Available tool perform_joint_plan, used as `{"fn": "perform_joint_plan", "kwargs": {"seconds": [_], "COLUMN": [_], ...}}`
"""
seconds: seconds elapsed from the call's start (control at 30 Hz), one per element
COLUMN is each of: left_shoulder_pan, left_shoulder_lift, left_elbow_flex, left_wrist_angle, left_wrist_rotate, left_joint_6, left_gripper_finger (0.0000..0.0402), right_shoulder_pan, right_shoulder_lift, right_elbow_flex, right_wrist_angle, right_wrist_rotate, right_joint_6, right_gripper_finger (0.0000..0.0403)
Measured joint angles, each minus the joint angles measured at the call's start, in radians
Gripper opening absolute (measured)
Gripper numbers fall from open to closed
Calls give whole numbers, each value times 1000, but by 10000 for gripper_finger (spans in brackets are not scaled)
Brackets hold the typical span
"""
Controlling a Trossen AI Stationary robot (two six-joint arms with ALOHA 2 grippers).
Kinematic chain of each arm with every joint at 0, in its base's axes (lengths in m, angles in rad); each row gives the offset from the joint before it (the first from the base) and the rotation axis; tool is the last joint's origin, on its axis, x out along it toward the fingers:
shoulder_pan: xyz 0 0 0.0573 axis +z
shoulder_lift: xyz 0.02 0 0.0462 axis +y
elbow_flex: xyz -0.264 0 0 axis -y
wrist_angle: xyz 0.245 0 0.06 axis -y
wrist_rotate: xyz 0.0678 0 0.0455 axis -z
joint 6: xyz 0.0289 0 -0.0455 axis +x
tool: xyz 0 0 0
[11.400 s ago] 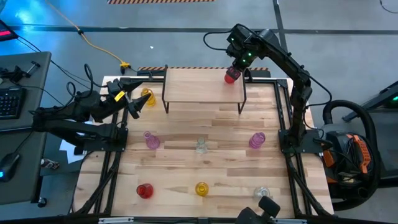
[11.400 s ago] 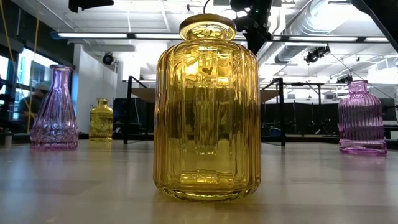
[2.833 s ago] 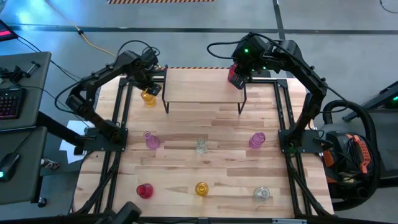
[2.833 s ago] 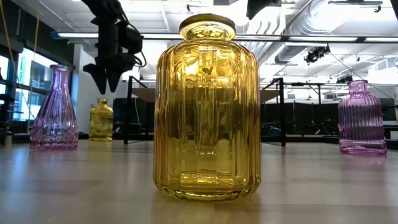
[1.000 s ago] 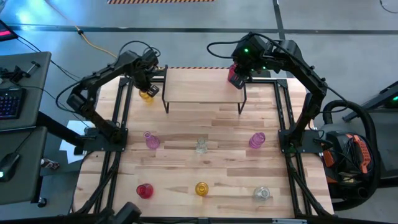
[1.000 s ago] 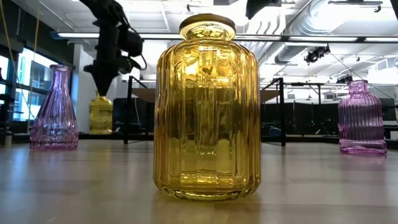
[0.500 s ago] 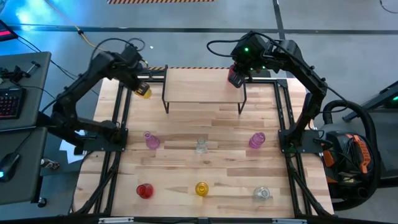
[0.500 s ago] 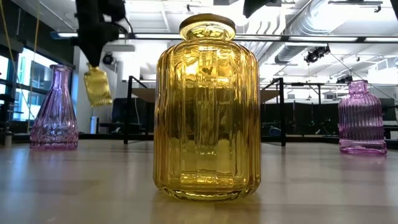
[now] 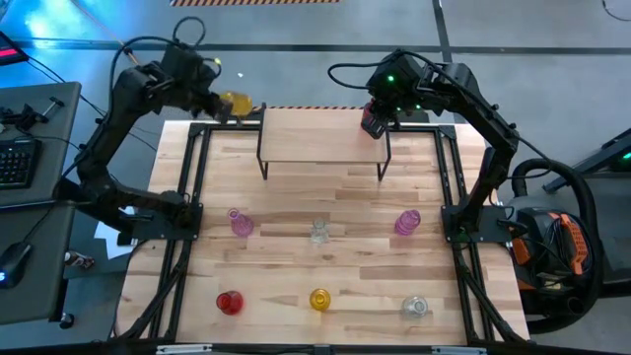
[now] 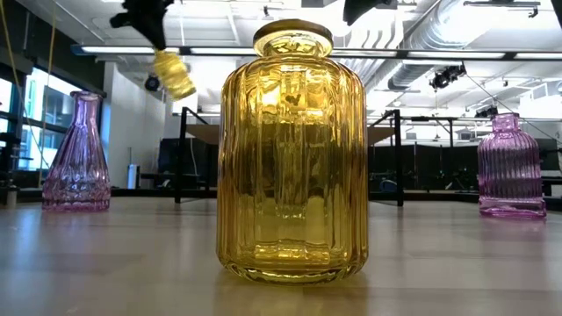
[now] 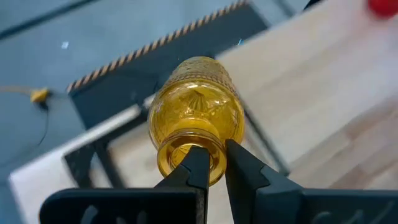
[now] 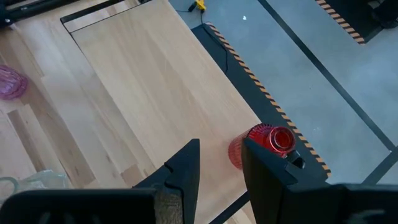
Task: Sort vases onto shelf
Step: Put the top yellow vase on the shelf
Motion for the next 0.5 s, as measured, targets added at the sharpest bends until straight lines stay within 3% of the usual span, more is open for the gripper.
{"fn": "perform_joint_plan", "kwargs": {"seconds": [0.17,0.5], "left_shoulder_pan": [0,-57], "left_shoulder_lift": [67,257], "left_elbow_flex": [44,196], "left_wrist_angle": [120,130], "left_wrist_rotate": [75,117], "left_joint_6": [9,62], "left_gripper_finger": [18,18], "right_shoulder_pan": [0,0], "right_shoulder_lift": [0,0], "right_elbow_flex": [0,0], "right_wrist_angle": [0,0], "right_wrist_rotate": [0,0], "right_joint_6": [0,0], "right_gripper_finger": [99,99]}}
